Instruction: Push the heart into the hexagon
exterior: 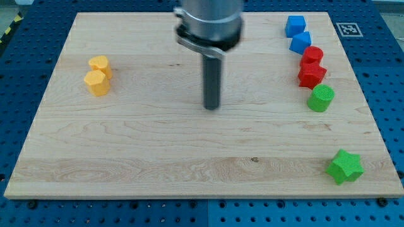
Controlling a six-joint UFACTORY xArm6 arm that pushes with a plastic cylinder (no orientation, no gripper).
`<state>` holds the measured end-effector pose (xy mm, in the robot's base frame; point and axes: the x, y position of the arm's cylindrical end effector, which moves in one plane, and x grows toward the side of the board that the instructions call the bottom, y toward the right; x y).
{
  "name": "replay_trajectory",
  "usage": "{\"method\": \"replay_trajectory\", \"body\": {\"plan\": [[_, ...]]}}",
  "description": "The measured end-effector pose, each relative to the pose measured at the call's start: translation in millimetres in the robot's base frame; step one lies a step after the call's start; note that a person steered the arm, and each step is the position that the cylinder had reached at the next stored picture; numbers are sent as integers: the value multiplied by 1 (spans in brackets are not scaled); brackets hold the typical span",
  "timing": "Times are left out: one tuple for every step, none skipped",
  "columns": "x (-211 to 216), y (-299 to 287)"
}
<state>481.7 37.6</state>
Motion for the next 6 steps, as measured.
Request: {"method": "replay_trajectory", "body": {"plan": [[29, 57], [29, 58], [33, 100], [38, 162], [48, 226], [49, 237]]}}
